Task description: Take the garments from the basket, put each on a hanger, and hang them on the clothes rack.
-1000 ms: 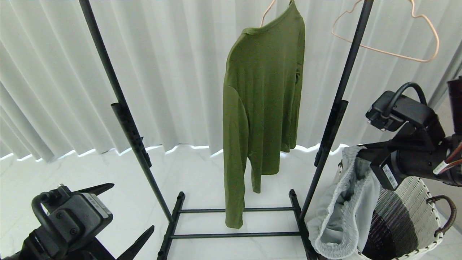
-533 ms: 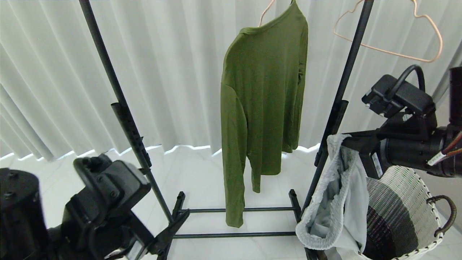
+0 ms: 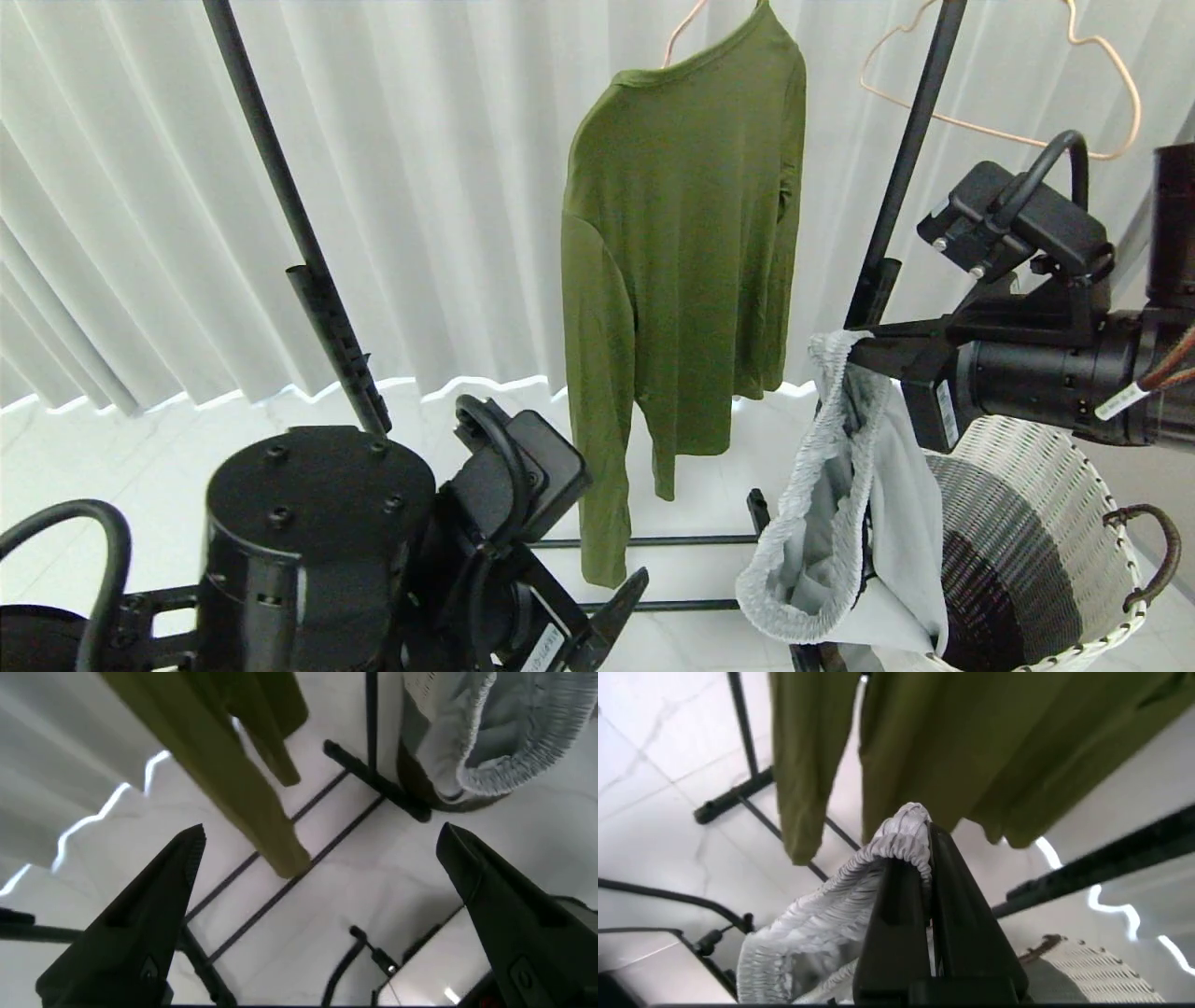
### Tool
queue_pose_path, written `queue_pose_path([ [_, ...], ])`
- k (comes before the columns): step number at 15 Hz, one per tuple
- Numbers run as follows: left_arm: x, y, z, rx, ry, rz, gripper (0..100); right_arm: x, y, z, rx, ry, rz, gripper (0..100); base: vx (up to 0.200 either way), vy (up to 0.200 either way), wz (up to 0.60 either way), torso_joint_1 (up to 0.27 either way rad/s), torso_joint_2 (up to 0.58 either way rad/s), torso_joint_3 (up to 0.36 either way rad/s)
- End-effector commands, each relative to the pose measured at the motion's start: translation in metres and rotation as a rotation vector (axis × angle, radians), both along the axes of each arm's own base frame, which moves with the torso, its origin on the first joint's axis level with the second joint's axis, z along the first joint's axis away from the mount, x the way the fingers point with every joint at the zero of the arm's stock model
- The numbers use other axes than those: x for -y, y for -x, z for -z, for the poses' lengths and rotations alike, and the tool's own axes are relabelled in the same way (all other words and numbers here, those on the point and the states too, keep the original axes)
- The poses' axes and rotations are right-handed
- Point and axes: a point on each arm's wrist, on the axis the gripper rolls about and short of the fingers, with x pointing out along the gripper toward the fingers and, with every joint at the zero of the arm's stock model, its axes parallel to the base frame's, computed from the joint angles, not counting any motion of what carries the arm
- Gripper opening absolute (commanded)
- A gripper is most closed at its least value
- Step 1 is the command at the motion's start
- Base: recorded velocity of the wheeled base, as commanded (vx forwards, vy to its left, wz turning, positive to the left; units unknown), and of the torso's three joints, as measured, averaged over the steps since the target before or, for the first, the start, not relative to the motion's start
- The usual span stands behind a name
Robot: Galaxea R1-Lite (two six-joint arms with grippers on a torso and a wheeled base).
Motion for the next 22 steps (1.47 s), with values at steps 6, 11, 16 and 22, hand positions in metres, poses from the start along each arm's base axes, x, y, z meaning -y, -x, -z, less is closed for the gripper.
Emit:
queue_pose_path([
  [6,0.038,0.007,0.017,-0.067,0.108,0.05,100,-0.016,0.016,-0.009,-0.011,-0.058,-0.106,0,0.0,0.0,0.0,0.0,0.0,0.0],
  [11,0.063,-0.007,0.046,-0.165,0.199,-0.018,100,-0.022,0.039,-0.018,-0.015,-0.11,-0.2,0,0.0,0.0,0.0,0.0,0.0,0.0],
  [16,0.067,-0.017,0.074,-0.238,0.153,-0.074,100,-0.012,0.051,-0.027,0.011,-0.141,-0.225,0,0.0,0.0,0.0,0.0,0.0,0.0],
  [22,0.056,-0.014,0.095,-0.283,0.084,-0.102,100,-0.008,0.058,-0.03,0.017,-0.153,-0.253,0,0.0,0.0,0.0,0.0,0.0,0.0],
])
